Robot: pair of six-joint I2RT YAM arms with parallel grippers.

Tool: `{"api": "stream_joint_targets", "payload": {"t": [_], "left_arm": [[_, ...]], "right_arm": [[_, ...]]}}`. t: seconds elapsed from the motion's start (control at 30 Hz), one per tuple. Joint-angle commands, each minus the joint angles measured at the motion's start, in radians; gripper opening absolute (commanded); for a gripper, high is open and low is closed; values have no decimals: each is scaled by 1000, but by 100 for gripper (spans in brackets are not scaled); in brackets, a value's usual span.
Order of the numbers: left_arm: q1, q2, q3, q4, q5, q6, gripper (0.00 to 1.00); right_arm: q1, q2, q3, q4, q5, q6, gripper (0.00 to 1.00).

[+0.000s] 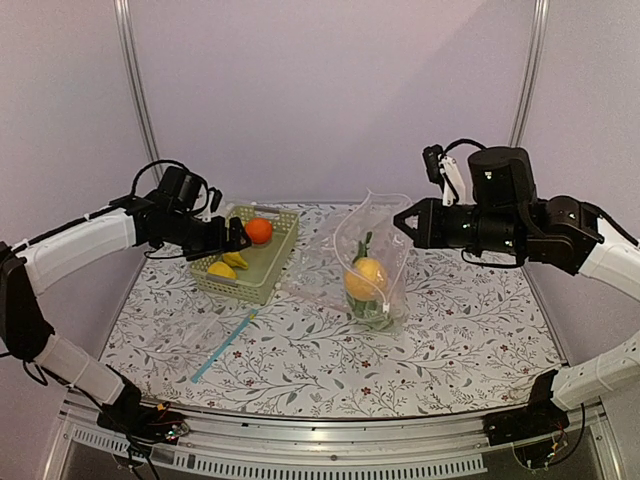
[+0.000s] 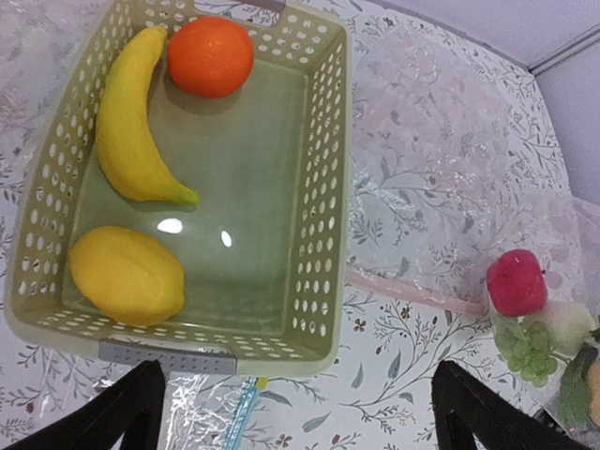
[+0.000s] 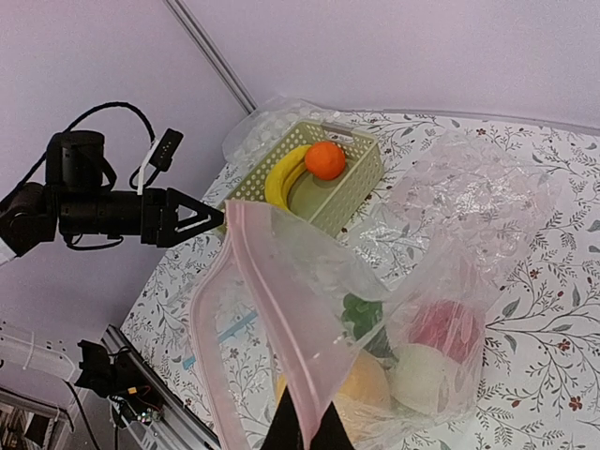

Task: Place the food in the zip-top bag and seal the zipper
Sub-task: Adjust the fake fruit in the bin.

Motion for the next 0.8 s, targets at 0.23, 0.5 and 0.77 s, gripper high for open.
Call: {"api": "stream_joint_targets", "payload": {"t": [0.23, 0.5, 0.77], "left_arm": [[50, 121, 7, 9, -74, 53, 93], [81, 261, 82, -10, -106, 76, 67], [86, 350, 152, -52, -224, 88, 66]], "right_arm": [[1, -41, -37, 16, 6, -1, 0], [0, -37, -42, 19, -1, 2, 0], [0, -52, -53, 17, 13, 9, 0]]}}
